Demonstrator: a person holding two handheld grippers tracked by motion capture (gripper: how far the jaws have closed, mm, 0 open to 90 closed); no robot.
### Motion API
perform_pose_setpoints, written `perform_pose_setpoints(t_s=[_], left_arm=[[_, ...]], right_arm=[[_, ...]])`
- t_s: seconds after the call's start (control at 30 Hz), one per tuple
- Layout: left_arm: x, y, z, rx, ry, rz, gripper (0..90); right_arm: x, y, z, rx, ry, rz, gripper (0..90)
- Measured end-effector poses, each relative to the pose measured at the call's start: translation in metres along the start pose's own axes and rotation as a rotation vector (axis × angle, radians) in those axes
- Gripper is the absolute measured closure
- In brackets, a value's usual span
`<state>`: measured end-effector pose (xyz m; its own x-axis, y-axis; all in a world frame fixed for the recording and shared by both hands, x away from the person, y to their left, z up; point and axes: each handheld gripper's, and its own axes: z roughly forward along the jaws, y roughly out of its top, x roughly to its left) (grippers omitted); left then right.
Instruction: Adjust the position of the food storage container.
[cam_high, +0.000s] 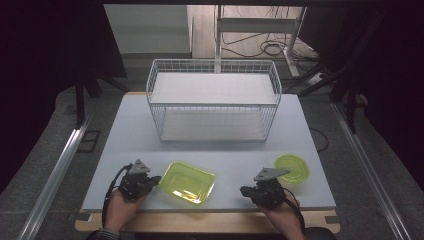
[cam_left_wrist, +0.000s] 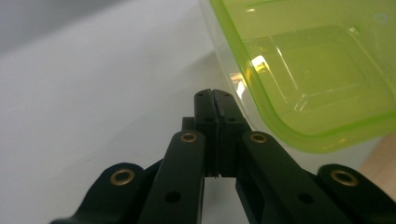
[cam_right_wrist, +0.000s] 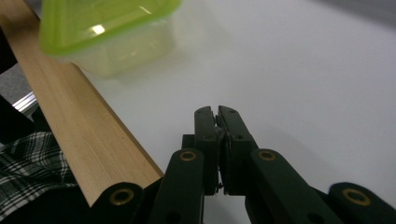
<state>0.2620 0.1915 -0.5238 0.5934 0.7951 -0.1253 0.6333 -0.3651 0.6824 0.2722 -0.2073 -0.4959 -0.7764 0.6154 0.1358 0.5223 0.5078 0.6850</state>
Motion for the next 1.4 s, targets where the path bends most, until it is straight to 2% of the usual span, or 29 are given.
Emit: perform_pose_setpoints(t_s=[0.27, 0.33, 0.63, 0.77, 0.87, 1.0, 1.1, 1.2, 1.33, 1.4], left_arm=[[-0.026, 0.008, 0.011, 0.023, -0.056, 0.067, 89.7], [-0.035, 0.011, 0.015, 0.023, -0.084, 0.086, 89.7], [-0.058, 0.012, 0.018, 0.027, -0.133, 0.129, 89.7], [-0.063, 0.011, 0.018, 0.024, -0.145, 0.137, 89.7], [-0.072, 0.01, 0.019, 0.026, -0.17, 0.143, 89.6], [-0.081, 0.008, 0.02, 0.04, -0.182, 0.169, 89.0], [-0.082, 0.007, 0.019, 0.038, -0.178, 0.168, 87.3], [-0.077, 0.005, 0.014, 0.023, -0.15, 0.156, 83.5], [-0.067, 0.002, 0.007, -0.002, -0.085, 0.126, 65.1], [-0.062, 0.0, 0.006, 0.001, -0.073, 0.104, 52.7]], right_arm=[[0.004, 0.001, 0.006, 0.016, 0.014, 0.004, 87.6], [0.006, 0.001, 0.01, 0.027, 0.018, -0.001, 87.4], [0.002, 0.001, 0.014, 0.039, 0.01, 0.007, 86.2], [0.002, 0.003, 0.015, 0.04, -0.008, 0.002, 86.5], [-0.002, 0.005, 0.015, 0.034, -0.022, 0.006, 86.4], [-0.006, 0.005, 0.015, 0.037, -0.048, 0.005, 85.8], [-0.008, 0.003, 0.013, 0.038, -0.067, 0.001, 84.4], [-0.009, 0.003, 0.008, 0.025, -0.089, -0.007, 81.2], [-0.011, 0.0, 0.0, 0.013, -0.113, 0.004, 74.0], [-0.012, -0.001, -0.004, -0.002, -0.128, 0.006, 69.3]])
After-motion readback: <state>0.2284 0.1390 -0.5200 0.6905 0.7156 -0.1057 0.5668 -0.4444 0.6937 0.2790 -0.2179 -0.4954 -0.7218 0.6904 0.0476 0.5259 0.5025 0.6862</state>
